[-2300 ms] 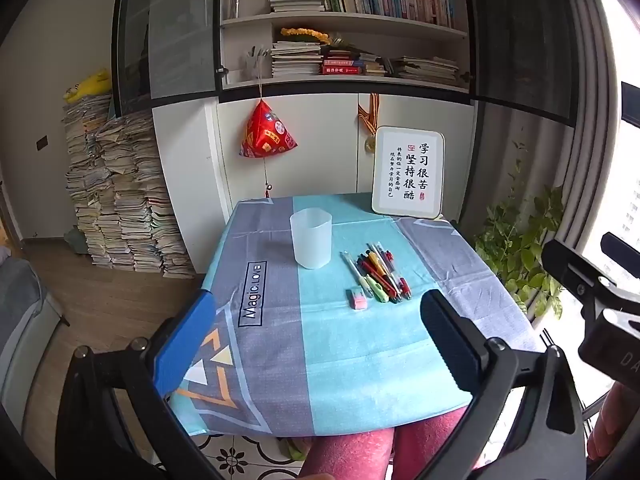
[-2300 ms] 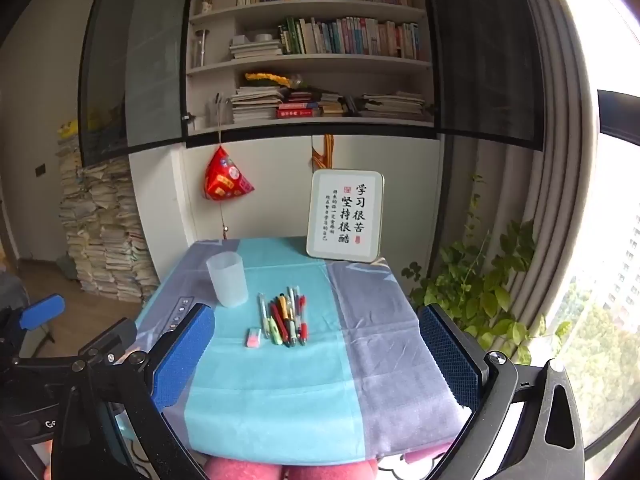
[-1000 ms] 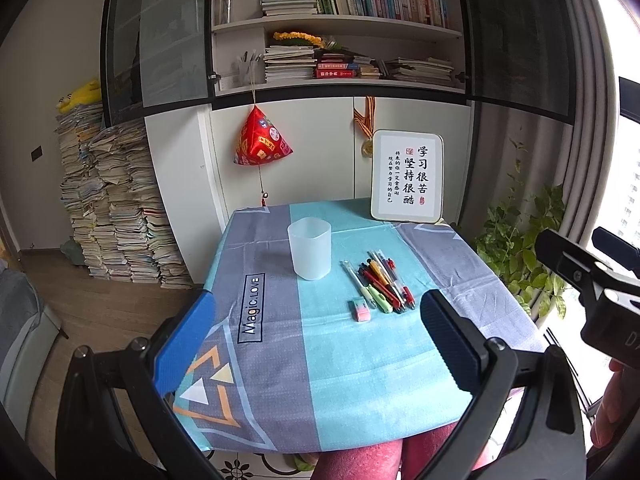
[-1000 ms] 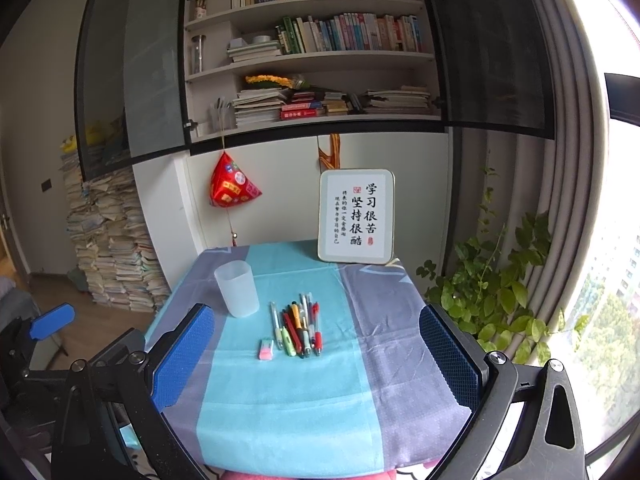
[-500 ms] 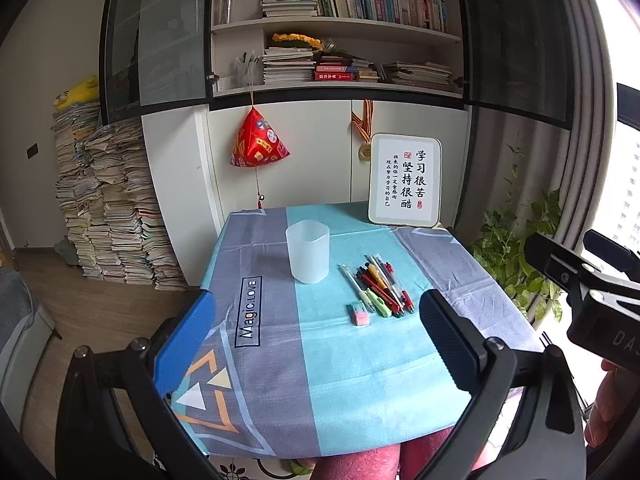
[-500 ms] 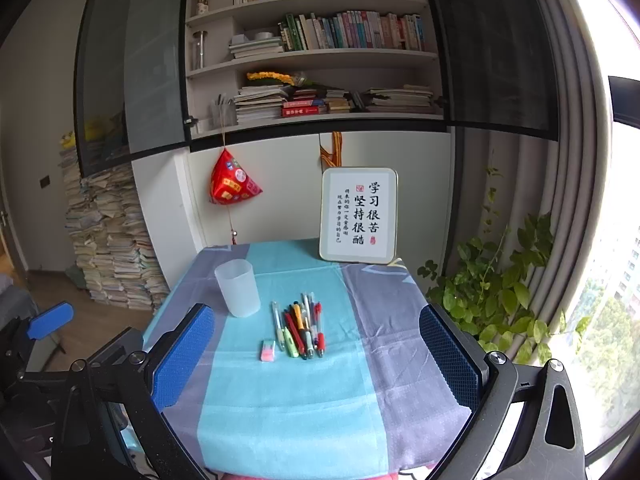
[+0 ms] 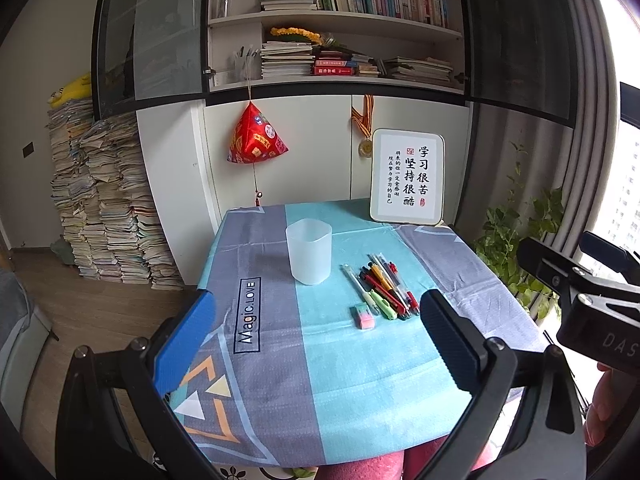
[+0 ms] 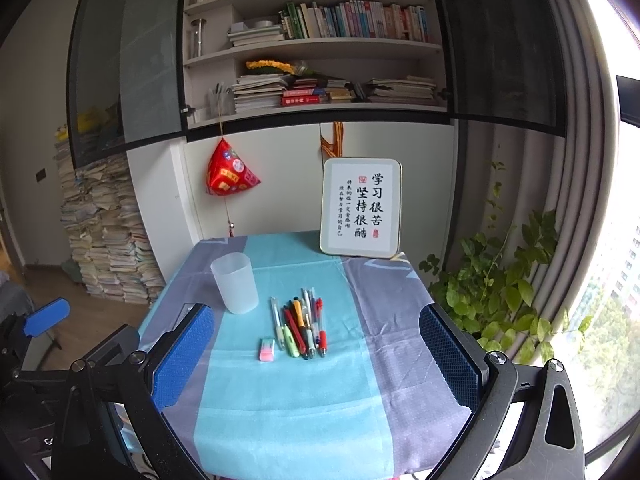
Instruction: Organize stationery
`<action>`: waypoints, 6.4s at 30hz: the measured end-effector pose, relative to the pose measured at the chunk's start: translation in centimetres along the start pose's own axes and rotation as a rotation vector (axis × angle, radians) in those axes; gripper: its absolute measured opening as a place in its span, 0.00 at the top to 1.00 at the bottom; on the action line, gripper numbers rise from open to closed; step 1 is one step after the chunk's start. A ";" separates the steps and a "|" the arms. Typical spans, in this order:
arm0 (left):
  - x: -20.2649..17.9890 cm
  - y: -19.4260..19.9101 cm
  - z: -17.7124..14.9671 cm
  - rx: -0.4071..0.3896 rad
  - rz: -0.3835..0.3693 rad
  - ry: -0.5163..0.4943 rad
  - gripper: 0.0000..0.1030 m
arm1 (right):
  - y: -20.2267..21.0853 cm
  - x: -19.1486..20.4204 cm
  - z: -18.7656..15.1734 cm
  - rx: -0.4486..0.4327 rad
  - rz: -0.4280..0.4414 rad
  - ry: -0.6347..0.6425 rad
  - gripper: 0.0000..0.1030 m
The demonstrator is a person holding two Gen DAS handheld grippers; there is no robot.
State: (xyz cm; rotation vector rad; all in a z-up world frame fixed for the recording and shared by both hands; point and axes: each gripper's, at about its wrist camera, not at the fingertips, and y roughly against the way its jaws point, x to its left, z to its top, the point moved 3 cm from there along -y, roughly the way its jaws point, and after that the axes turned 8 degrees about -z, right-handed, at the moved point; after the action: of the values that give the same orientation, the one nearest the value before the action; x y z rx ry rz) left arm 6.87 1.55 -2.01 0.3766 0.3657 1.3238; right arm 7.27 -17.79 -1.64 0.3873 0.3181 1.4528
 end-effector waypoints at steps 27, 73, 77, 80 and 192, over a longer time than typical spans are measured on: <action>1.5 -3.9 0.2 0.034 -0.019 -0.014 0.01 | -4.8 1.7 0.0 0.080 -0.007 0.009 0.01; 6.4 -26.1 0.9 0.172 -0.180 -0.142 0.08 | -30.1 3.0 -2.2 0.484 0.177 0.183 0.57; 7.1 -27.2 0.7 0.183 -0.209 -0.106 0.25 | -31.1 3.0 -2.7 0.513 0.197 0.178 0.63; 7.6 -28.0 0.4 0.202 -0.234 -0.072 0.33 | -31.4 2.7 -2.9 0.528 0.202 0.147 0.63; 6.1 -24.0 -3.6 0.166 -0.289 -0.141 0.29 | -25.1 14.9 5.7 0.368 0.556 0.175 0.86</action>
State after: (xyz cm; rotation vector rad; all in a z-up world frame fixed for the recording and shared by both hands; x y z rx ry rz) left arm 27.12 2.88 -16.67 0.5320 0.3969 0.9818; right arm 33.65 -5.23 -7.26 0.6847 0.6617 1.9833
